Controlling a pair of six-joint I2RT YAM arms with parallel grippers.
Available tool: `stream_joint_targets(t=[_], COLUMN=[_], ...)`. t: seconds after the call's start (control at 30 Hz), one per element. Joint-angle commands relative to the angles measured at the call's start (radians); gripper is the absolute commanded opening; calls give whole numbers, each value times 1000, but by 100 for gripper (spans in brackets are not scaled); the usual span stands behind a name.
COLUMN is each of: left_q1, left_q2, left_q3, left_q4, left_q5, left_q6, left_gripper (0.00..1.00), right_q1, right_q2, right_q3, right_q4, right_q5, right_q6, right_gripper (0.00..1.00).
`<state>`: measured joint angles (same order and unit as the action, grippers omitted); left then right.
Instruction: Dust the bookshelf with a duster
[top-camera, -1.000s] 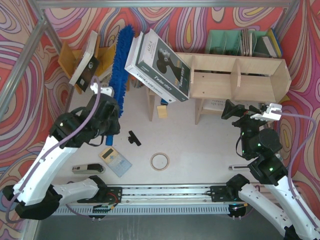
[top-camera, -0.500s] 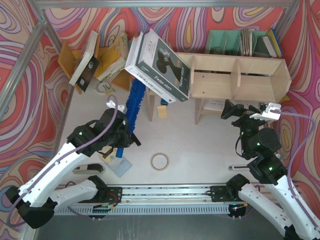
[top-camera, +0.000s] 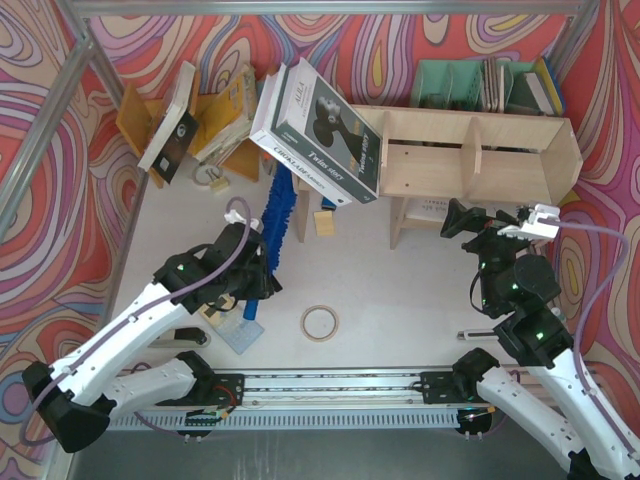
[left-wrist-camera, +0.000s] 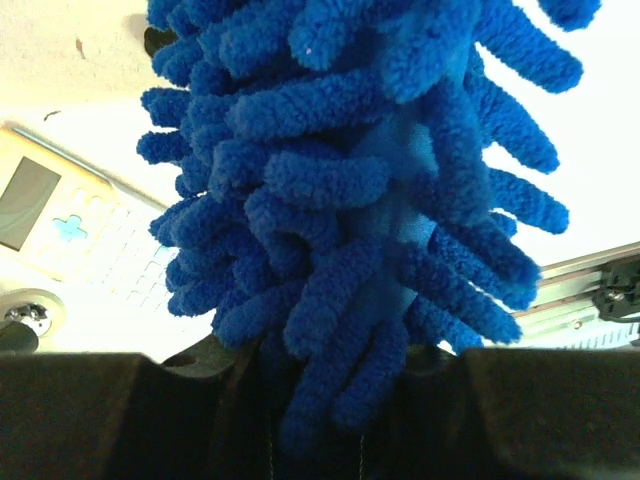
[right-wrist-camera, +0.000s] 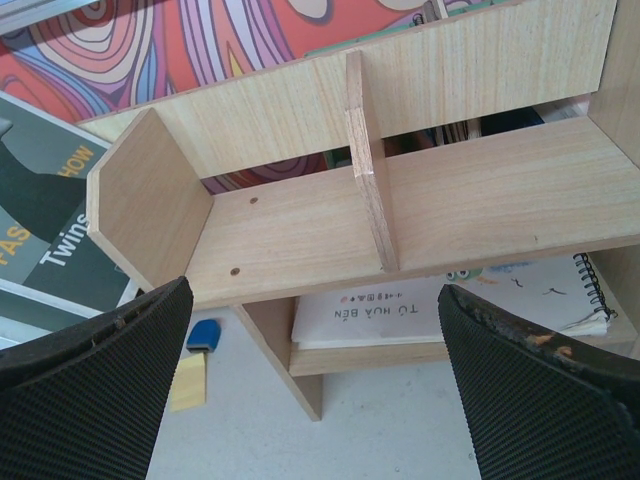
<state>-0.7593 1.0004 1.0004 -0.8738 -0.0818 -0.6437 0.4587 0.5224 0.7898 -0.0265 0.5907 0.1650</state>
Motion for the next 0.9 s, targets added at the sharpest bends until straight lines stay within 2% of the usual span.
stream_joint_targets(t=[0.0,0.2,0.7,0.87], left_q1=[-3,-3,-3,-3], left_q2=[-11,-48,-43,-42], left_q3=[110,221,-14,43], left_q4=[37,2,124,86], left_q5=[-49,-84,-27,-63], left_q6=[32,78,-44,-28], left_gripper=[0,0,0,0], right_q1=[1,1,2,1], right_q2=[3,8,2,-2], right_q3=[-3,-4,-4,4], right_q4=[37,44,37,26], right_q5=[12,19,1,-5], right_q6=[0,-8,3,15], right_gripper=[99,99,99,99])
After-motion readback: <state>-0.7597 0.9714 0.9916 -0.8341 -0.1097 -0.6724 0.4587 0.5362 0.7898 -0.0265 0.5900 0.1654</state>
